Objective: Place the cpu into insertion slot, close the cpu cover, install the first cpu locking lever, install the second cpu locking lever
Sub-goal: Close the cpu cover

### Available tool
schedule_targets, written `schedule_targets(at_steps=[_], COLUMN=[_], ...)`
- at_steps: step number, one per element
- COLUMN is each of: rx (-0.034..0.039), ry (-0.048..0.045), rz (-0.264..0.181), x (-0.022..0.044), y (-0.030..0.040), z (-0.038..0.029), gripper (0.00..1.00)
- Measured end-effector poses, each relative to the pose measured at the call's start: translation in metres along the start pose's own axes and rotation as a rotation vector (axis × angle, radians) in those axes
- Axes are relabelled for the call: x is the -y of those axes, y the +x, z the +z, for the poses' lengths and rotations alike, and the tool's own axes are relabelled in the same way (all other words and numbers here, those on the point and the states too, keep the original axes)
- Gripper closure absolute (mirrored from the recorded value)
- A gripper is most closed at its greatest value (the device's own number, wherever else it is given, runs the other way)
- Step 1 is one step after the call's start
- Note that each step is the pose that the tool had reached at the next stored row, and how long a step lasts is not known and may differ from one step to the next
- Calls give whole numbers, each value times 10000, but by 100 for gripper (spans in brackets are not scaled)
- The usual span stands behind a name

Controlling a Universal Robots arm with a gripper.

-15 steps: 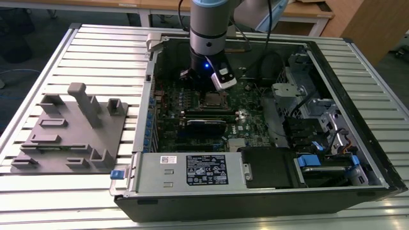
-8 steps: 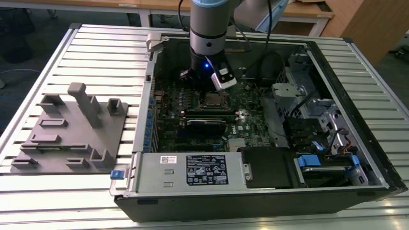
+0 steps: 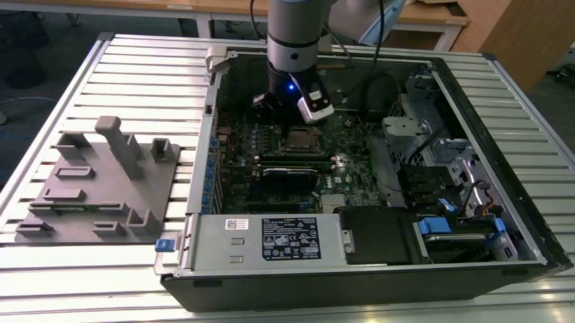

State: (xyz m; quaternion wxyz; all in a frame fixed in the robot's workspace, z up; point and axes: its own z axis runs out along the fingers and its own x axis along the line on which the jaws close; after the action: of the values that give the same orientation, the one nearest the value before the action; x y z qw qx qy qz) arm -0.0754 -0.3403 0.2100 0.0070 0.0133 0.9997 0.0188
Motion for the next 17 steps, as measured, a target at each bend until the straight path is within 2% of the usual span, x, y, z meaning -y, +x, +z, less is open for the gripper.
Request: schedule_targets(at_steps=[8,12,17], rx=[0,0,0], ry=[-1,0,0], rz=[-1,0,0], x=[-1,-2,-6], y=[-9,-65,-168], z=[-21,-18,-13], gripper=[90,90,90])
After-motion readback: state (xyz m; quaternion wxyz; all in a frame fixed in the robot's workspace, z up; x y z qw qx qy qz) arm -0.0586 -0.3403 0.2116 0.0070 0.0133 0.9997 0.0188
